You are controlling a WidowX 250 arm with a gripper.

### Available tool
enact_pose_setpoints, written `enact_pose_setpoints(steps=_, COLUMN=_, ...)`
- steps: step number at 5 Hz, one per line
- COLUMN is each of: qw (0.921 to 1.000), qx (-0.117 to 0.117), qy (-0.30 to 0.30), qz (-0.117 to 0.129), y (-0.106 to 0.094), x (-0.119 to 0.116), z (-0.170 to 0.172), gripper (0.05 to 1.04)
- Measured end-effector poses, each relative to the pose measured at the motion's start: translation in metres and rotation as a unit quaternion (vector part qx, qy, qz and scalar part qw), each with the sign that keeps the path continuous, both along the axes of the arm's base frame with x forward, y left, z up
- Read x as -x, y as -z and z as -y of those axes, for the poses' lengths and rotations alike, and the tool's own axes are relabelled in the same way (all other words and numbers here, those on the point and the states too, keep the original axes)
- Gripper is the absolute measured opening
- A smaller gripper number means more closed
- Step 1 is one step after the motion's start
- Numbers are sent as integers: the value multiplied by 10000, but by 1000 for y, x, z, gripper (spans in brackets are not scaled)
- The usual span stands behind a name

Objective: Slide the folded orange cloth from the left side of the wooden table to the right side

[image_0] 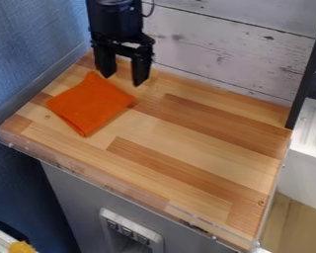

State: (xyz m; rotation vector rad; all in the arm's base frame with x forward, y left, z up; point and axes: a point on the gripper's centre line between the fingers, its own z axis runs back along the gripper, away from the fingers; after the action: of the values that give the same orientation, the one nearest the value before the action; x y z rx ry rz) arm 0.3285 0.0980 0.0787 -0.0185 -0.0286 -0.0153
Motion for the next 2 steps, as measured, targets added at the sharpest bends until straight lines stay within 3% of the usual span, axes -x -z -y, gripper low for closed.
enact_pose_setpoints(steps=2, qw=10000, qx=-16, qy=44, qz=39, y=0, x=-3, z=-27, gripper=999)
